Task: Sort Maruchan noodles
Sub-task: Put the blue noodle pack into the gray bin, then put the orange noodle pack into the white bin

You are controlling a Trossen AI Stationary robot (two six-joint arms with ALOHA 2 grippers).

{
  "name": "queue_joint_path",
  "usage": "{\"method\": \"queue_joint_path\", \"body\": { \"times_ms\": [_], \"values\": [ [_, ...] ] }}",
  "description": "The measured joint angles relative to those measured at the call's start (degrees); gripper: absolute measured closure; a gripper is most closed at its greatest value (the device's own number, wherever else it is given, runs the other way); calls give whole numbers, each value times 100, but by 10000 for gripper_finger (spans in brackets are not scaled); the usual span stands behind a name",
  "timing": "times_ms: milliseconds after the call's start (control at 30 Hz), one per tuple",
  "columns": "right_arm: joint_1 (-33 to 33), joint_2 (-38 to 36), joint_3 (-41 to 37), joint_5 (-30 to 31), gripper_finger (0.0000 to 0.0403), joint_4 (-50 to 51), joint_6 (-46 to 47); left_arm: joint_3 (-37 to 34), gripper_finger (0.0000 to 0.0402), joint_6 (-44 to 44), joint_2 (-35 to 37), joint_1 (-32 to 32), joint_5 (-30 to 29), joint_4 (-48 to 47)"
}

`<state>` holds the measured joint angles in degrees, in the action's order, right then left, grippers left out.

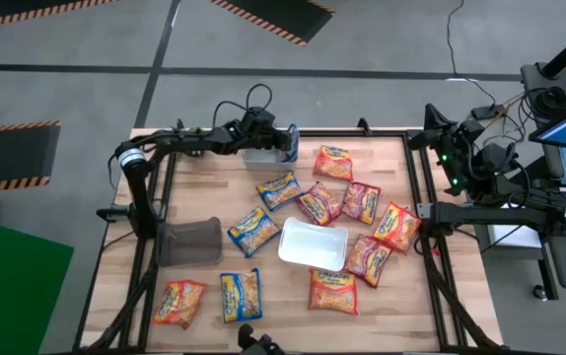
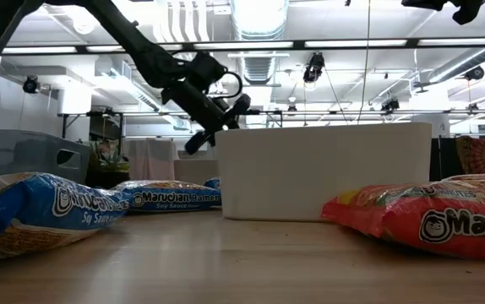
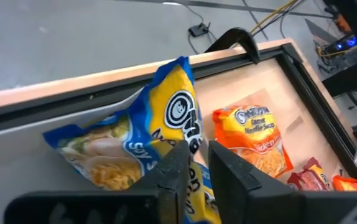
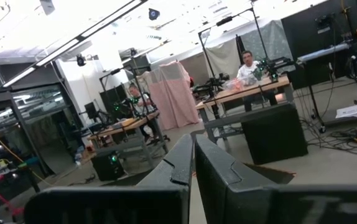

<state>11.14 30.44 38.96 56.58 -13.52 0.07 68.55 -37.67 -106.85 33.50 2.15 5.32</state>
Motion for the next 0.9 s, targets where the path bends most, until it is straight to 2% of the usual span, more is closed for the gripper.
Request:
{"method": "queue_joint_path", "body": {
  "times_ms": [133, 333, 467, 900],
  "values": [
    [0, 0, 0, 0, 394, 0, 3, 5, 335, -41, 0, 0, 55, -34],
    [0, 0, 0, 0, 394, 0, -1, 221, 320, -39, 49, 0, 548, -99],
    [0, 0, 0, 0, 394, -1, 146, 481, 319, 61, 167, -2, 637, -537],
    [0, 0, 0, 0, 394, -31, 444, 1318, 319, 1531, 1176, -326, 788, -1845]
  ]
}}
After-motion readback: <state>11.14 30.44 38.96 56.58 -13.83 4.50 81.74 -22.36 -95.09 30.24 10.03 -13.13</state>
